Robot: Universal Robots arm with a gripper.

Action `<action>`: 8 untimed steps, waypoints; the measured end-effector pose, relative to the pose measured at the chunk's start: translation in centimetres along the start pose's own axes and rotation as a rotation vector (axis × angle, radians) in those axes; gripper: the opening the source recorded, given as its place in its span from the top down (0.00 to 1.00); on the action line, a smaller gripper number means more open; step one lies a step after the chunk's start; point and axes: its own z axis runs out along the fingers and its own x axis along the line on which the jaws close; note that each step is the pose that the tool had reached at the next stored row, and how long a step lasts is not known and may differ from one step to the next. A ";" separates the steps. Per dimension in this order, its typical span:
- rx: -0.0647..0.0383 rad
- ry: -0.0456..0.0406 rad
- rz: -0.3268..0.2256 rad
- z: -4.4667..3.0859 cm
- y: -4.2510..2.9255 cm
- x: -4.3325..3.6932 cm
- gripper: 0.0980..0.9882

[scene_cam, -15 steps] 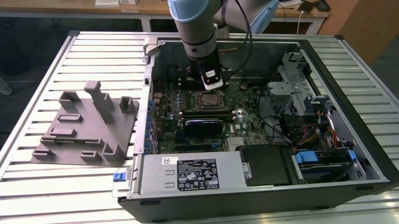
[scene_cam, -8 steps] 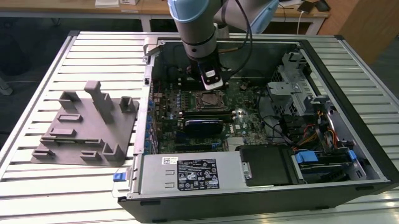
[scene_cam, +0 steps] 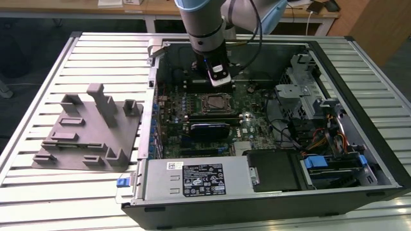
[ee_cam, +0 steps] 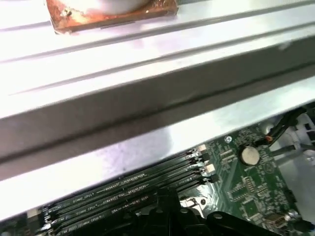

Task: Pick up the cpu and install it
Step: 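Install the first cpu locking lever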

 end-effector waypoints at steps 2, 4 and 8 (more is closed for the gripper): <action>0.000 0.0000 0.000 -0.58 0.16 -0.11 0.99; 0.000 0.0001 0.000 -0.97 0.28 -0.19 0.99; 0.000 0.0000 0.000 -1.09 0.32 -0.22 0.99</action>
